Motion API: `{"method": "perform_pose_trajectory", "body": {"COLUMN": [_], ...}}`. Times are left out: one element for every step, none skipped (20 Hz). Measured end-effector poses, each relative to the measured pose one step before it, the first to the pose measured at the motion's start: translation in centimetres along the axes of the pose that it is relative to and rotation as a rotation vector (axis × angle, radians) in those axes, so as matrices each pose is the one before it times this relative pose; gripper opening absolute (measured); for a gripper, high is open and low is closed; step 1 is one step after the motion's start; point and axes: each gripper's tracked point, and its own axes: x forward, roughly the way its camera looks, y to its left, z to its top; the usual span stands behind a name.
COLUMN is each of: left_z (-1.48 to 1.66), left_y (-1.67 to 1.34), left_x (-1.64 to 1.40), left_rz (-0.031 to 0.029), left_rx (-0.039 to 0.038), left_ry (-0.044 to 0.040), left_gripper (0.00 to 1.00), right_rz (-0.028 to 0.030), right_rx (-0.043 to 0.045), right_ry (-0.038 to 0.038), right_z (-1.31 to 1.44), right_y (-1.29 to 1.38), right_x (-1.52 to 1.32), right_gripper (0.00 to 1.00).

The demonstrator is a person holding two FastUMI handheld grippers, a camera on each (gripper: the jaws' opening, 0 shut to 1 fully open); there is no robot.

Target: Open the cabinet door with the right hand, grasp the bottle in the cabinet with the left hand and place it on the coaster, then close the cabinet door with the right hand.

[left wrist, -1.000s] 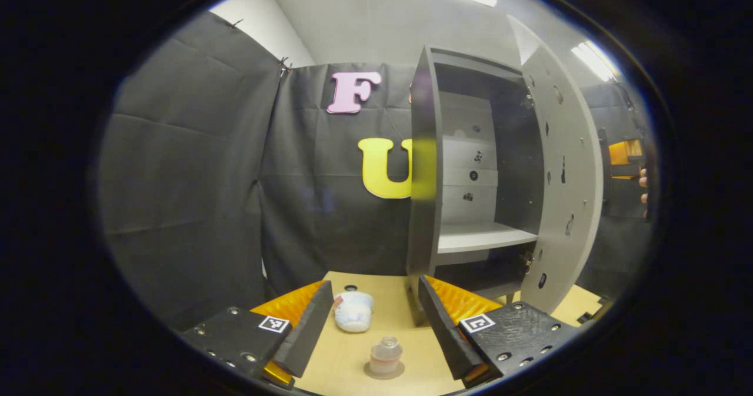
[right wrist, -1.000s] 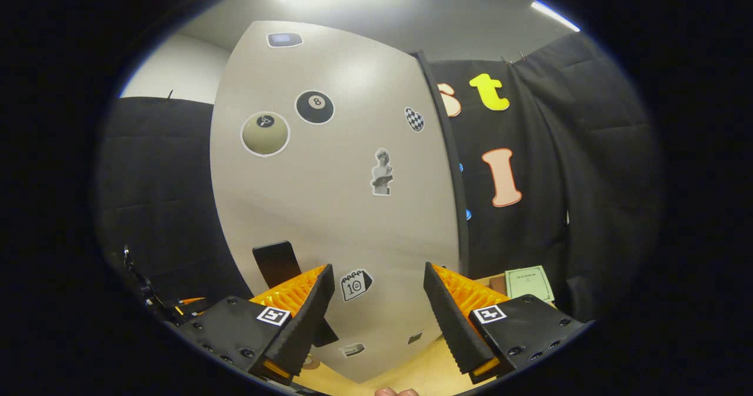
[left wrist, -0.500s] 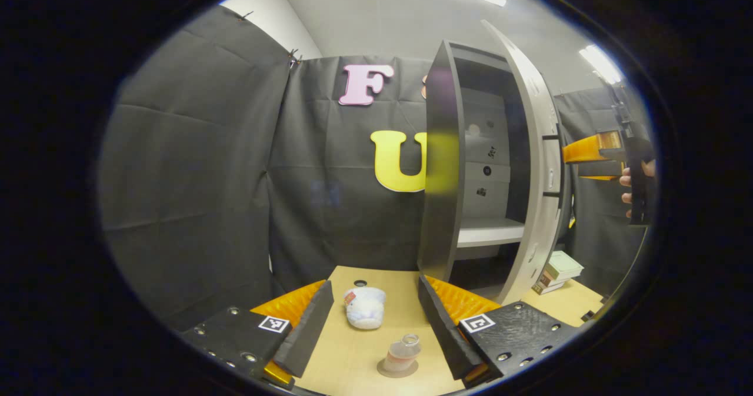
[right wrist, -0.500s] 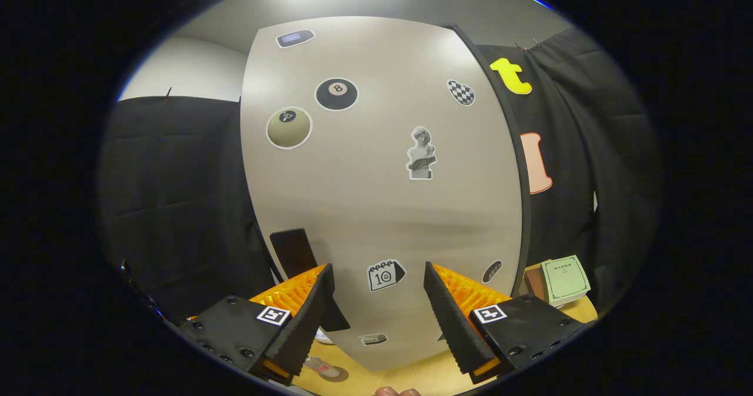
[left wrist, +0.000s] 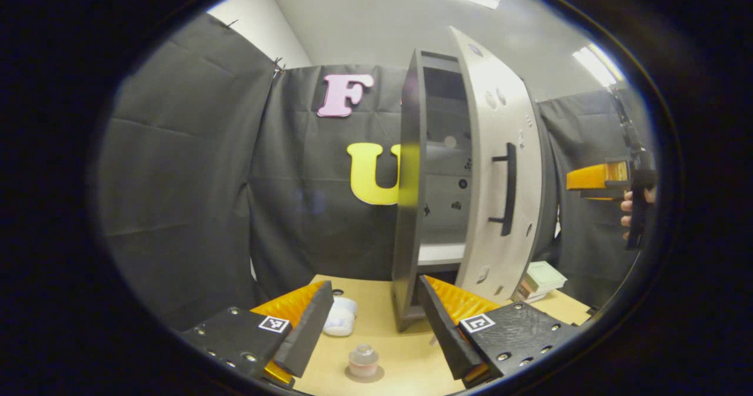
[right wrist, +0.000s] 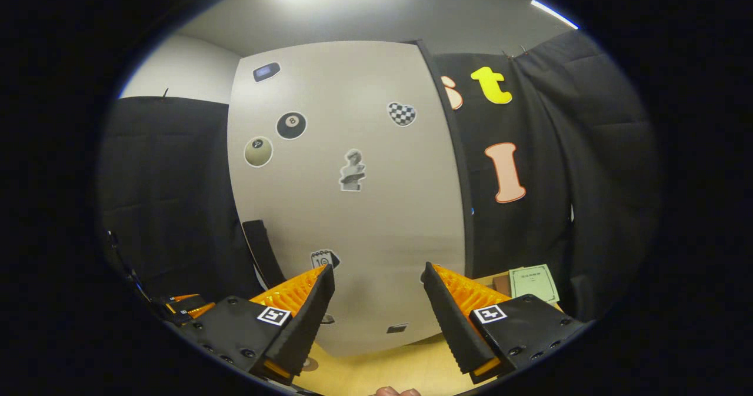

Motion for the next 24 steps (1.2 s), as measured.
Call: {"method": "perform_pose_trajectory", "body": {"left_z": [0.786,0.742,0.706,0.776,0.608,0.534,0.270,0.466,0.623,0.411,0.229,0.451,0.843,0.605,0.519,0.044,0.134,0.306,0.200,0.042,-0.338,-0.121,-0.192,-0.224], "left_y": [-1.164,-1.050,-1.092,-1.001,-1.334,-1.301,-1.333,-0.938,-0.516,-0.630,-0.637,-0.308,-0.019,-0.147,-0.256,0.016,0.242,0.241,-0.157,-0.104,-0.047,-0.053,-0.065,-0.108], "left_x": [-0.282,-0.157,-0.200,-0.311,-0.347,-0.168,-0.287,-0.146,-0.226,-0.150,-0.222,-0.005,-0.023,-0.003,0.192,-0.333,-0.118,-0.049,0.122,0.080,0.132,0.020,0.138,0.019], "left_rz": [0.00349,0.00671,0.00685,0.00504,-0.00151,-0.00978,-0.01010,0.00003,0.00591,0.00183,0.00082,0.00608,0.00900,0.00337,-0.00268,0.00159,0.01559,0.01917,0.00669,-0.00377,0.00207,0.00113,0.00124,-0.00189], "left_rx": [0.00244,0.00537,0.00829,0.01057,0.00715,-0.00433,-0.01406,-0.01592,-0.01930,-0.02307,-0.01913,-0.00734,0.00017,0.00604,0.00992,0.01418,0.02132,0.01822,0.01268,0.00803,0.00377,0.00441,0.00142,-0.00088], "left_ry": [-0.01022,-0.00935,-0.00716,-0.00877,-0.00784,-0.00390,0.00118,-0.00485,-0.00906,0.00048,0.00194,-0.00489,-0.00669,-0.00027,-0.00160,0.01205,0.00608,0.00357,0.00479,0.00410,0.01193,0.00445,0.00276,0.00208], "left_gripper": [0.87,0.87,0.87,0.87,0.87,0.87,0.87,0.87,0.91,0.89,0.88,0.88,0.87,0.87,0.87,0.89,0.87,0.87,0.87,0.89,0.87,0.89,0.89,0.87], "right_rz": [-0.01016,-0.00629,-0.00537,-0.00305,-0.00140,0.00267,0.00256,0.00131,0.00024,0.00136,-0.00238,0.00024,0.00786,0.00381,0.01066,0.00960,0.00614,0.00155,-0.00355,-0.00115,0.00317,0.00582,-0.00058,-0.00534], "right_rx": [-0.00591,-0.00586,-0.00438,-0.00310,-0.00292,-0.00619,-0.00959,-0.01315,-0.01679,-0.01998,-0.02103,-0.01434,-0.00461,0.00489,0.01302,0.00807,0.00389,-0.00412,-0.00857,-0.00948,-0.00697,-0.00413,-0.00422,-0.00354], "right_ry": [-0.00255,-0.00174,-0.00107,-0.00227,-0.00454,-0.00864,-0.00955,-0.00568,-0.00116,0.00425,-0.00063,-0.00044,-0.00020,0.00482,-0.00398,-0.00442,-0.00304,-0.00242,-0.00128,0.00088,0.00189,-0.00462,-0.00768,-0.00444], "right_z": [0.153,0.206,0.222,0.145,0.266,0.321,0.301,0.141,0.150,-0.053,0.006,-0.125,-0.028,-0.164,0.101,0.118,0.054,-0.029,-0.029,-0.136,-0.070,0.049,0.065,-0.147], "right_y": [-1.652,-1.532,-1.522,-1.372,-1.333,-1.256,-1.132,-0.919,-0.961,-0.840,-0.933,-0.666,-0.386,-0.124,0.003,0.170,0.069,0.001,-0.089,0.039,0.162,0.220,0.044,-0.071], "right_x": [-1.001,-0.881,-0.773,-0.774,-0.761,-0.676,-0.621,-0.472,-0.600,-0.553,-0.527,-0.367,-0.362,-0.320,-0.405,-0.272,-0.223,-0.227,0.029,0.207,0.145,0.171,0.194,0.193], "right_gripper": [0.97,0.97,0.97,0.97,0.97,0.96,0.96,0.96,0.96,0.96,0.96,0.97,0.97,0.97,0.97,0.97,0.97,0.97,0.97,0.97,0.97,0.97,0.97,0.97]}}
